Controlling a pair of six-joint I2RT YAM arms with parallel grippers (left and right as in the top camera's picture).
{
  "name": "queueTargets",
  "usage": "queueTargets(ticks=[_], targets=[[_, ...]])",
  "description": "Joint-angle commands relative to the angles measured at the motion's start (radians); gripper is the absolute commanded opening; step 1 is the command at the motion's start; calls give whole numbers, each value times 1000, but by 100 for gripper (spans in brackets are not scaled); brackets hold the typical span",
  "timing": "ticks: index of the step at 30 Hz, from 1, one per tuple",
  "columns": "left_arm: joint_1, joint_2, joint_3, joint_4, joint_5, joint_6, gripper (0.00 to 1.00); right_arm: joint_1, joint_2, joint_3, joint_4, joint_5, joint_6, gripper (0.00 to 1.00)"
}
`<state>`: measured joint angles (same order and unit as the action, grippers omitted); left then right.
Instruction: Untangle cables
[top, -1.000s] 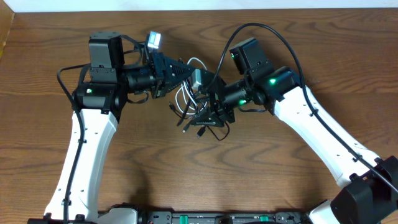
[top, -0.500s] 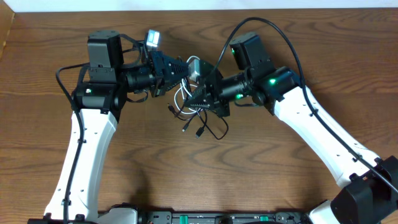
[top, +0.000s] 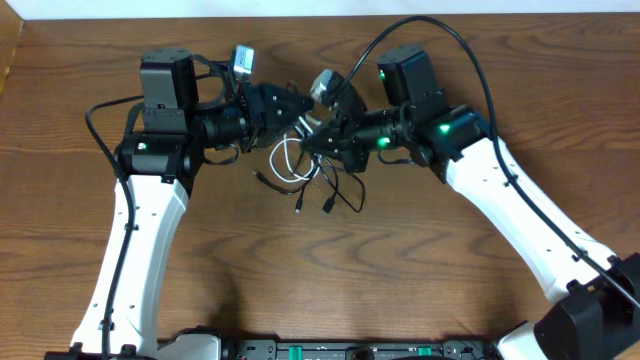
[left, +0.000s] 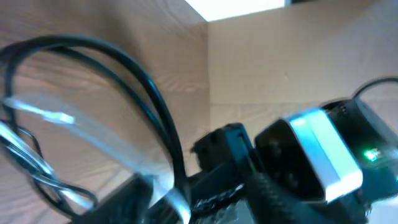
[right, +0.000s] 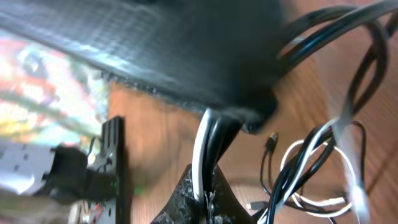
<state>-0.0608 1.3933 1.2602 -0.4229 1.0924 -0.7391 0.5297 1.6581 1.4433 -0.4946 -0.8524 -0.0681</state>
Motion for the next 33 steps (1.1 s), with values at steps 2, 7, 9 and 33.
queueTargets(ticks=[2,7,9,33], targets=[[-1,1,15,-23,-92,137,72,-20,-77,3,-39,233,238,1],[-2,2,14,-169,-217,220,95,-34,-114,3,-91,479,562,1],[-4,4,13,-201,-230,255,96,-43,-116,3,-98,510,664,1],[-335,123,11,19,-259,608,78,-315,-115,3,-93,-75,723,1]])
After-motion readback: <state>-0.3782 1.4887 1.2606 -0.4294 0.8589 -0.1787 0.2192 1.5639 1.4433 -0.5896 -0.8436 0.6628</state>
